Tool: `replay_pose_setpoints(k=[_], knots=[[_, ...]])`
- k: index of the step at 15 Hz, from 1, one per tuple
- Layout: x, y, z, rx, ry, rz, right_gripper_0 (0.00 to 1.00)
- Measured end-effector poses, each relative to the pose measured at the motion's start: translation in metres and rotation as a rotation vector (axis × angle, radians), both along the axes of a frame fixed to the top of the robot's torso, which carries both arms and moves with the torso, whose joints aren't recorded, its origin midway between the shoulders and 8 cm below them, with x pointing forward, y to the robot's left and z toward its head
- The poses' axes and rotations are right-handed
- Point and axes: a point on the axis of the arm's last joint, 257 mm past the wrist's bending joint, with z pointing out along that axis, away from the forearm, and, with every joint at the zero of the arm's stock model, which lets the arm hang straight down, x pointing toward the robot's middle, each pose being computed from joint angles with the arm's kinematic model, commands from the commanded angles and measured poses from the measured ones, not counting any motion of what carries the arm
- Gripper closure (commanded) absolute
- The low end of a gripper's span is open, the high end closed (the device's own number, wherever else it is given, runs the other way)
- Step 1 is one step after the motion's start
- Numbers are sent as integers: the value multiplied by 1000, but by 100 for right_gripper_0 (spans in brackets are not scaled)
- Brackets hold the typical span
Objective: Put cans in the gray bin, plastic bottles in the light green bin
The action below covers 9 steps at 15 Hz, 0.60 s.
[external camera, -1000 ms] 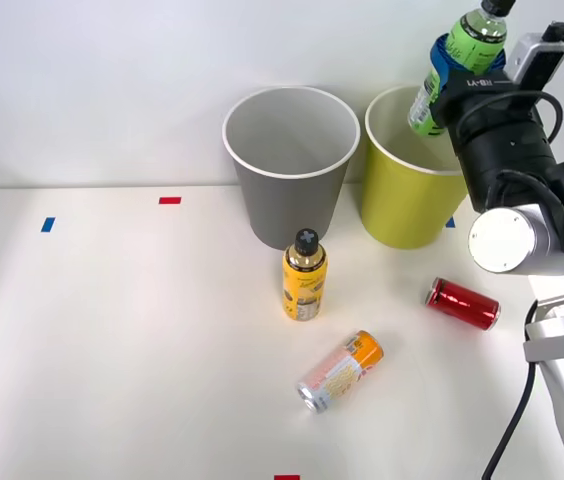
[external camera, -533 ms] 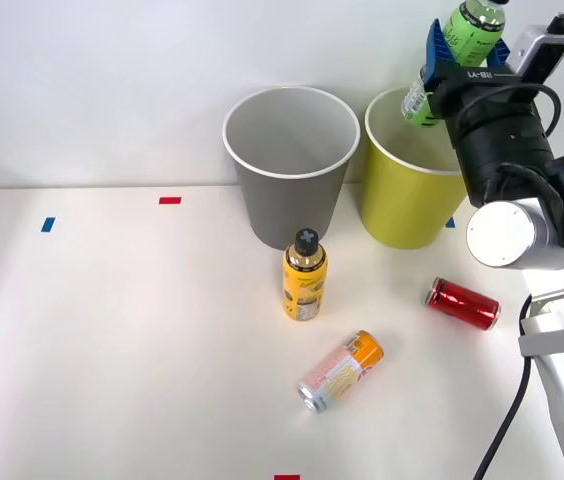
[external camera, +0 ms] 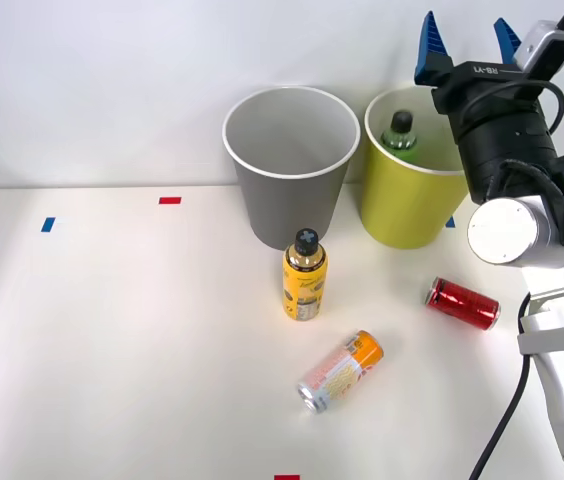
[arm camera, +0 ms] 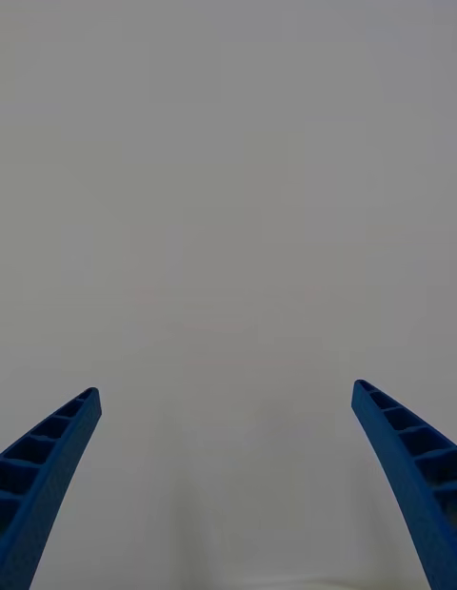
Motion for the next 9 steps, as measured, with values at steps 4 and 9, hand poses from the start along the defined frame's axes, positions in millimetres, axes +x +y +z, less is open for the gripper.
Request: replay_pose_setpoints(k=[4, 9], knots=[[-1, -2, 2, 5, -8, -5, 9], [-2, -4, 4, 11, -17, -10, 10]])
